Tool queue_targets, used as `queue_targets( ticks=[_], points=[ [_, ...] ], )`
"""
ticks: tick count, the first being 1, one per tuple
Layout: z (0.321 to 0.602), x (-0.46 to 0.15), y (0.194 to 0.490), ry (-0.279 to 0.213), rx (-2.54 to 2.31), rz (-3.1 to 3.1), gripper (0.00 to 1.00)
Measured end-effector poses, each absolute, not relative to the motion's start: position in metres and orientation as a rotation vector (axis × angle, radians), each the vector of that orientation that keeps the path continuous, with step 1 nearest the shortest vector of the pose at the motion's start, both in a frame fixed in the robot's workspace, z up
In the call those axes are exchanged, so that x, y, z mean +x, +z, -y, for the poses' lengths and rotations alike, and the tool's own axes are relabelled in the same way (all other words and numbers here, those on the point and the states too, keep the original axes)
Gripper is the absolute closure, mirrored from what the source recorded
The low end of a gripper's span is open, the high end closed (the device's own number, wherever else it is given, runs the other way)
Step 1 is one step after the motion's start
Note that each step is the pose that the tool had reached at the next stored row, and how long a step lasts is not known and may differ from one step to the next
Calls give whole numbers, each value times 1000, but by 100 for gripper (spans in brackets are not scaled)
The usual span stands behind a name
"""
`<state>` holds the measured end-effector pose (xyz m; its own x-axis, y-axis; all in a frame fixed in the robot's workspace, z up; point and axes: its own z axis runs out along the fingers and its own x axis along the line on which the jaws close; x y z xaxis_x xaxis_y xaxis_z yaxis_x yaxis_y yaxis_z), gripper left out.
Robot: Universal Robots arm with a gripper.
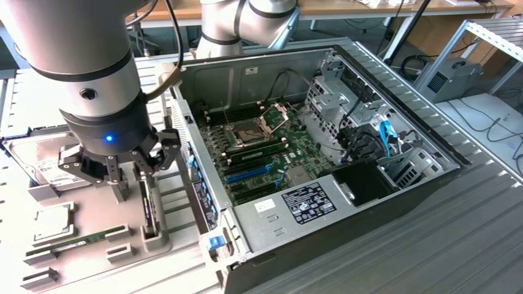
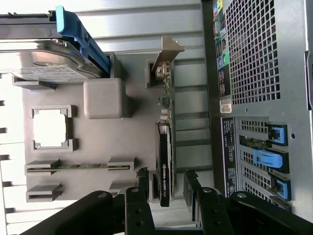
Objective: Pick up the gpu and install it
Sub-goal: 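Pick up the gpu and move the gpu toward the slot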
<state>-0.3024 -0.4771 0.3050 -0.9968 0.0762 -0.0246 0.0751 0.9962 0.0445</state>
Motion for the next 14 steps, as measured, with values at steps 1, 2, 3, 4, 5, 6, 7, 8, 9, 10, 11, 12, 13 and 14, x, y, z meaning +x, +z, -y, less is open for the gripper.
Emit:
queue_targets(
  ticks=[1, 2, 3, 4, 5, 6, 7, 8, 9, 10, 11, 12, 13, 14],
  points=[
    [477, -303, 305, 68, 118, -3112, 58],
    [476, -303, 304, 68, 118, -3112, 58],
    [475, -303, 304, 68, 118, -3112, 58],
    [475, -304, 303, 68, 118, -3112, 58],
    [474, -304, 303, 68, 118, -3112, 58],
    [474, -305, 302, 68, 118, -3112, 58],
    [473, -305, 302, 68, 118, -3113, 58],
    [473, -305, 301, 68, 118, -3112, 58],
    [472, -305, 301, 68, 118, -3112, 58],
    [472, -306, 301, 68, 118, -3112, 58],
    [471, -306, 300, 68, 118, -3112, 58],
    [471, -306, 300, 68, 118, -3112, 58],
    [470, -307, 299, 68, 118, -3113, 58],
    [470, -307, 299, 68, 118, -3113, 58]
  ],
)
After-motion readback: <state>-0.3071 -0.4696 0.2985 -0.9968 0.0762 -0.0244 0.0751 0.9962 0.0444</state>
